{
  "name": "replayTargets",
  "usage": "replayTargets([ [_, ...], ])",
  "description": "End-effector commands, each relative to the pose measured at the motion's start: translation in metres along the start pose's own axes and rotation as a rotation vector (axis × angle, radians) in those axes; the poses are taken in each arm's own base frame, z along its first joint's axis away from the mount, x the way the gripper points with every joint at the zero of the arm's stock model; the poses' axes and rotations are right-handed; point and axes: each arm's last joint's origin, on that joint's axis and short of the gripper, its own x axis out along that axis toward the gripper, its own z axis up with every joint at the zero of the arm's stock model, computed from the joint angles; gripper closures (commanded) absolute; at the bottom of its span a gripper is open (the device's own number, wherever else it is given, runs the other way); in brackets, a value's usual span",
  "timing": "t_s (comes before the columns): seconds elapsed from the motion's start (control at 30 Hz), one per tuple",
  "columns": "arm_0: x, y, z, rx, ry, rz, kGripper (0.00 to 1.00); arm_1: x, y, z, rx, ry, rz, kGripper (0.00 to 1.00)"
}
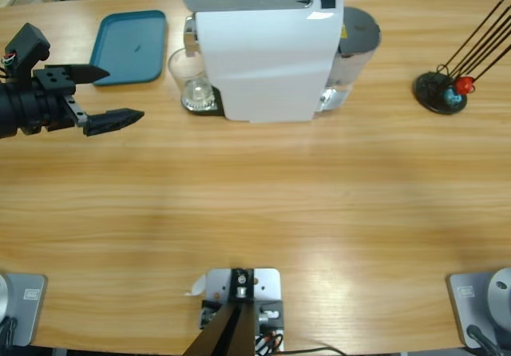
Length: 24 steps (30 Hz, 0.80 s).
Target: Pour coffee
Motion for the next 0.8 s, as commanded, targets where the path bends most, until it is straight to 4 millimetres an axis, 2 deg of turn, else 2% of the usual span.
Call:
replayTargets([
  [0.03,0.006,0.002,-0.013,-0.026,0.055,0.013,0.0,0.04,-0.003,0.0,-0.007,0.091,-0.012,1.0],
  [0.3,0.007,0.002,-0.014,-0.026,0.058,0.013,0.0,0.042,-0.003,-0.002,-0.007,0.104,-0.013,1.0],
  [0.6,0.005,0.002,-0.014,-0.026,0.054,0.015,0.0,0.049,-0.003,-0.017,-0.006,0.16,-0.018,1.0],
  [0.67,0.005,0.002,-0.013,-0.026,0.052,0.016,0.0,0.039,-0.002,-0.014,-0.02,0.123,-0.014,1.0],
  [0.73,0.005,0.002,-0.013,-0.025,0.05,0.016,0.0,0.013,0.004,-0.008,-0.07,0.031,-0.007,1.0],
  [0.77,0.004,0.002,-0.013,-0.026,0.048,0.016,0.0,-0.003,0.011,-0.005,-0.096,-0.019,-0.004,0.664],
  [0.8,0.003,0.002,-0.012,-0.025,0.045,0.017,0.0,-0.02,0.016,-0.002,-0.107,-0.066,0.0,0.059],
])
